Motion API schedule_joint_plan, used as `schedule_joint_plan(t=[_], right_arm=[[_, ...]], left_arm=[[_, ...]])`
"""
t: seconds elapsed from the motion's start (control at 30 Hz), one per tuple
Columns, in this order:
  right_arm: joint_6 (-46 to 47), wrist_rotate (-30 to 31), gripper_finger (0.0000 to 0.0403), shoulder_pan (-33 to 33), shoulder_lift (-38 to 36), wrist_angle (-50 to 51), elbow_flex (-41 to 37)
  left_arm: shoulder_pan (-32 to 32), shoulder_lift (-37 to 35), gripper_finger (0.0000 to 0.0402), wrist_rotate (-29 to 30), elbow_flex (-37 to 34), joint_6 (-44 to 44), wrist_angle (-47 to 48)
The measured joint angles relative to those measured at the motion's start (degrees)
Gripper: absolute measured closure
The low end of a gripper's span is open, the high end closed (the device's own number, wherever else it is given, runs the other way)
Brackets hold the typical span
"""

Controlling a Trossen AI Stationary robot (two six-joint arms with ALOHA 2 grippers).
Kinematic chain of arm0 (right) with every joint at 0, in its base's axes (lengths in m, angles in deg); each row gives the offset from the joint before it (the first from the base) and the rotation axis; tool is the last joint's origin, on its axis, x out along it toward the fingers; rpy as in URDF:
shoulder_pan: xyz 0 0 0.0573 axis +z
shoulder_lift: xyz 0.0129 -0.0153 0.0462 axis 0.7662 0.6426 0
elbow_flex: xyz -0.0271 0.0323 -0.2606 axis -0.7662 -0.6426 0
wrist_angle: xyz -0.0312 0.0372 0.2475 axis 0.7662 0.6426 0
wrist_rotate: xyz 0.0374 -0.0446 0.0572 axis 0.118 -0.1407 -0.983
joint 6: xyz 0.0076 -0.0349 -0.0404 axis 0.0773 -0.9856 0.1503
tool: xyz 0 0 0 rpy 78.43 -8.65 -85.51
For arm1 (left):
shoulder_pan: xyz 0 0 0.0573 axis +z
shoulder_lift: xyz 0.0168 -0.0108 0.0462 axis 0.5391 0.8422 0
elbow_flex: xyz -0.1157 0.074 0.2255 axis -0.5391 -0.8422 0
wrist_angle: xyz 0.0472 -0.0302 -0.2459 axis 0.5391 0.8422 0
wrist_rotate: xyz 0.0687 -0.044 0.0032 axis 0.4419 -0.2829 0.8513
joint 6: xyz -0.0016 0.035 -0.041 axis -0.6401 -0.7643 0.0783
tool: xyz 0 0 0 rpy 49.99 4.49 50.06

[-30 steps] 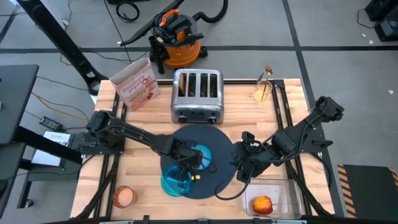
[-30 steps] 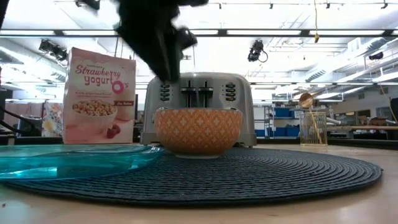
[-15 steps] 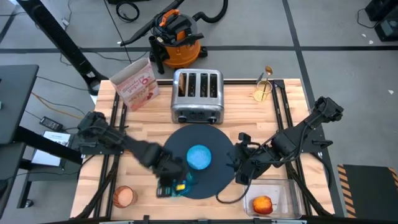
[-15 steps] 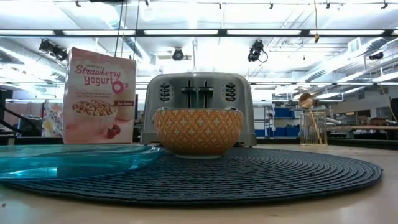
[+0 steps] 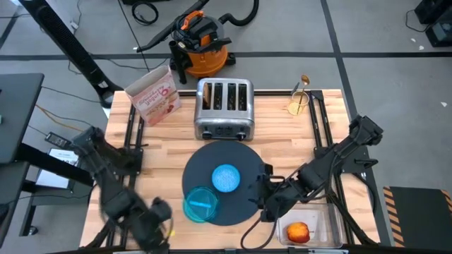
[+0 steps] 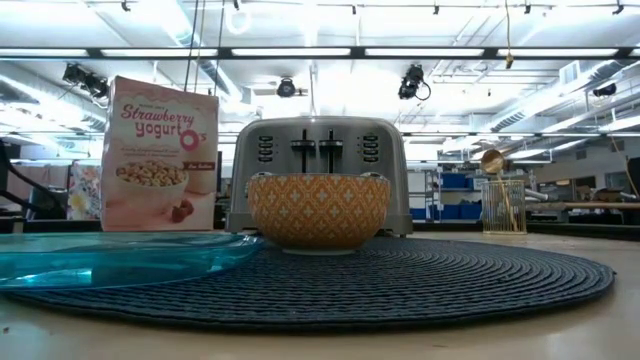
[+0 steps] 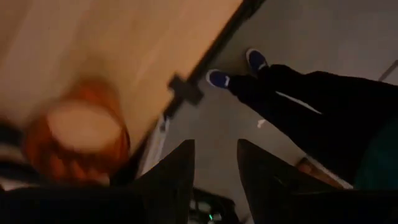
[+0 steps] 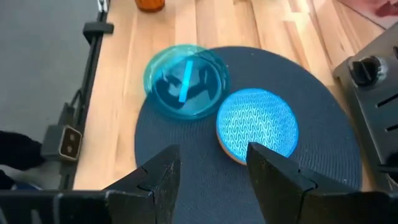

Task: Arrange a breakfast setting
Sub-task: Put the orange cup on the top right side of the blue bowl

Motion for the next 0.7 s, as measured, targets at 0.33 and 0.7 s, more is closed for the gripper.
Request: schedule_joint_plan(t=[0.33, 0.7], right_arm=[[-4.2, 0.3, 0.0211, -1.0, 2.5, -1.4, 0.0], [-5.7, -2.7, 0.0196, -2.2, 2.5, -2.1, 0.0]], left_arm=[[-9.1, 4.4, 0.0273, 6.4, 0.0, 17.6, 10.1], [-6.4, 8.2, 0.0212, 6.8, -1.5, 17.6, 12.1]])
